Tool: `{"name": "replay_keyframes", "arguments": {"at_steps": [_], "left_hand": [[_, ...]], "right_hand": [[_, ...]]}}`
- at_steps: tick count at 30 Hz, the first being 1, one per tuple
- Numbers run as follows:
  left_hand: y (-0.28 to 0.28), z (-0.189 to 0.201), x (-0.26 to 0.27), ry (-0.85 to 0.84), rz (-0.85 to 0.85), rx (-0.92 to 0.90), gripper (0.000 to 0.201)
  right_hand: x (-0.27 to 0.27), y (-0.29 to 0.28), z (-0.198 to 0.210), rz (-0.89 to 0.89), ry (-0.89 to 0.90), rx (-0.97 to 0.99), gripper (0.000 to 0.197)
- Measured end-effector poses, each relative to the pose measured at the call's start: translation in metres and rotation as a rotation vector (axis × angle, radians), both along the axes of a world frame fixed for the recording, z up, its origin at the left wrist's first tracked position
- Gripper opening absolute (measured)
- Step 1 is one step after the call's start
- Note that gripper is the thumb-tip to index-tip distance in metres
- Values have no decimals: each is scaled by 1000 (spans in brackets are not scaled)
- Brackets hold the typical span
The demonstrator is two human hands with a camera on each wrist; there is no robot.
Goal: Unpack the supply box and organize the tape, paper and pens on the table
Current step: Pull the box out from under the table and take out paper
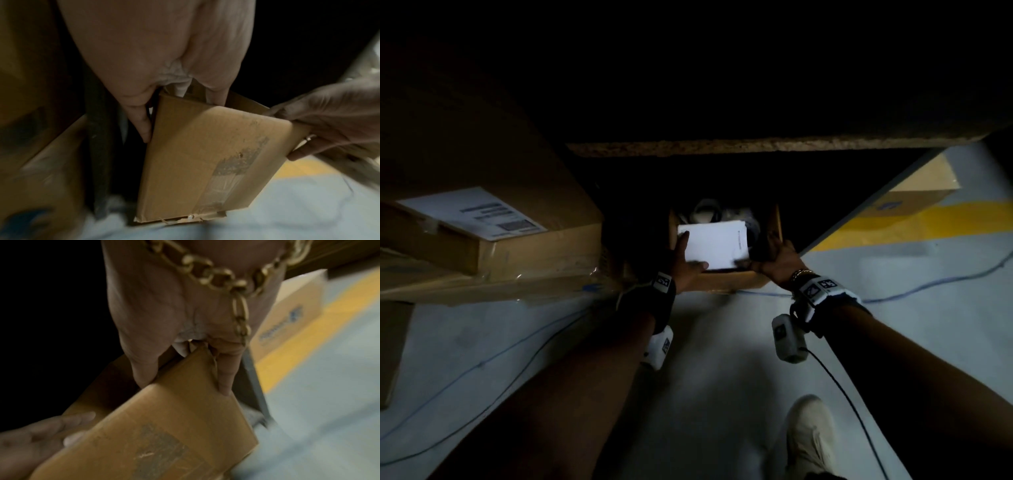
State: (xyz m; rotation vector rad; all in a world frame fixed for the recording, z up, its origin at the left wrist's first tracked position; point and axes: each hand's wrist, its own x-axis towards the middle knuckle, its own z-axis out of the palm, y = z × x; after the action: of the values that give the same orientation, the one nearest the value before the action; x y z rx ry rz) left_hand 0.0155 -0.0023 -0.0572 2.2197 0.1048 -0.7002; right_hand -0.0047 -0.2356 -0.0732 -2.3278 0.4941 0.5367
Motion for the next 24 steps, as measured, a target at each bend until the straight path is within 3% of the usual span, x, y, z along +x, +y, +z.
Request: {"name": "replay_keyframes", "arguments": {"at_steps": [5,12,18,21,24], "left_hand": [[8,9,-78,9,-64,78,80],[18,-9,-193,80,-16,64,73],[29,-24,-236,80,-123,97,75],[26,-19,-234,-122,-119,267,69],[12,-8,-219,-371,-259,434,43]], "right_hand": [[-79,11,-2,-111,-4,77,105],[-194,36,-5,-166,69,66,109],[-244,47,-20,-164,121,86,115],[-246,46,-24,-126,136,46,117],[-246,43,-28,-95,168,13,118]]}}
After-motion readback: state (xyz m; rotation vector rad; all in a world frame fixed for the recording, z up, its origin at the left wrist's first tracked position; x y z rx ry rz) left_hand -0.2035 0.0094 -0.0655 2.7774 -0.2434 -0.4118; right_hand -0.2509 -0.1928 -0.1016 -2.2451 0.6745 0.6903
